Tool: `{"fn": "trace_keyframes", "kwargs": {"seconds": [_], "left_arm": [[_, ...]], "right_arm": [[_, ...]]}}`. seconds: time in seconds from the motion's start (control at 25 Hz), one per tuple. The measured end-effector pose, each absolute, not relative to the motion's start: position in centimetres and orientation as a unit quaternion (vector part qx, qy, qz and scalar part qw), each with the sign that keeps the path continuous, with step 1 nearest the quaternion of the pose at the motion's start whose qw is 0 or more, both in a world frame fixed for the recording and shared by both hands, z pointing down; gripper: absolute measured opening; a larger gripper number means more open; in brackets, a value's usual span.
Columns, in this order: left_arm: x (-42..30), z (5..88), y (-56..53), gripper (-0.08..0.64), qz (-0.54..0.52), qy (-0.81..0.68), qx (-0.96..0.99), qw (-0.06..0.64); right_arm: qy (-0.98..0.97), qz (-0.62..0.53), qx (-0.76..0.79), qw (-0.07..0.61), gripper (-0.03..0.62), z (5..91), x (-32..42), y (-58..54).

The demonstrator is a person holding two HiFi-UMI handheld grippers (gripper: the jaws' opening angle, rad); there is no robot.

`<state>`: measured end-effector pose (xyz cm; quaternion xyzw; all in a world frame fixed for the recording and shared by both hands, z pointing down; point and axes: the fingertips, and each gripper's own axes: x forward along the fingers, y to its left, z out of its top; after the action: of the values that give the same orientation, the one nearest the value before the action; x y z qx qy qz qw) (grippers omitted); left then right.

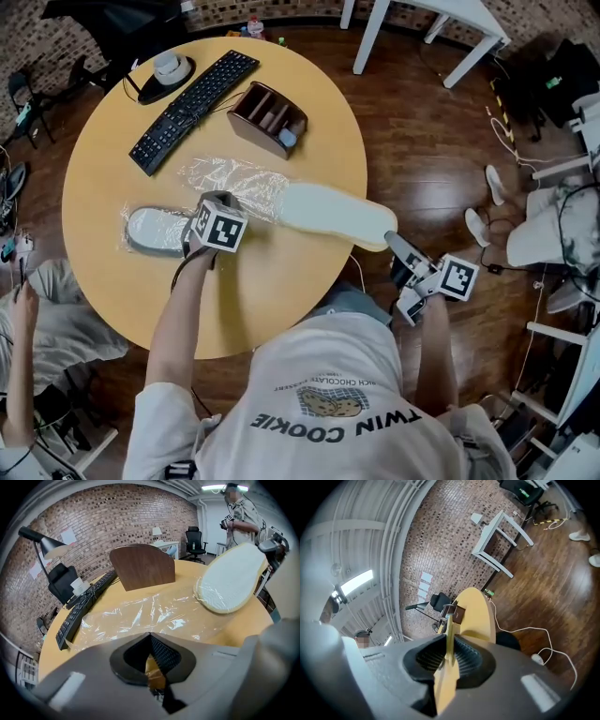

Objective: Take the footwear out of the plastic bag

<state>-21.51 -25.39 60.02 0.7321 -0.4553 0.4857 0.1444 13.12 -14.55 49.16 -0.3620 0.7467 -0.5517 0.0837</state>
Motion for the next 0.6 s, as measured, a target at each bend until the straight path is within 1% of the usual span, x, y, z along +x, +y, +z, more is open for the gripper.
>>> {"fn": "trace_keyframes", "kwargs": {"seconds": [0.32, 0.6], "left_arm": [[-21.4, 59.8, -25.2, -0.002, 0.487, -0.456, 0.731, 0.143], [-21.2, 59.8, -25.2, -0.002, 0.487, -0.457, 0.731, 0.141]], "right_arm": [[0.754, -0.543, -0.339, 0.150, 0.054, 44.6, 14.9, -13.6], [0.773, -0.517, -0.322, 0.177, 0.054, 40.8, 15.6, -13.6]]}}
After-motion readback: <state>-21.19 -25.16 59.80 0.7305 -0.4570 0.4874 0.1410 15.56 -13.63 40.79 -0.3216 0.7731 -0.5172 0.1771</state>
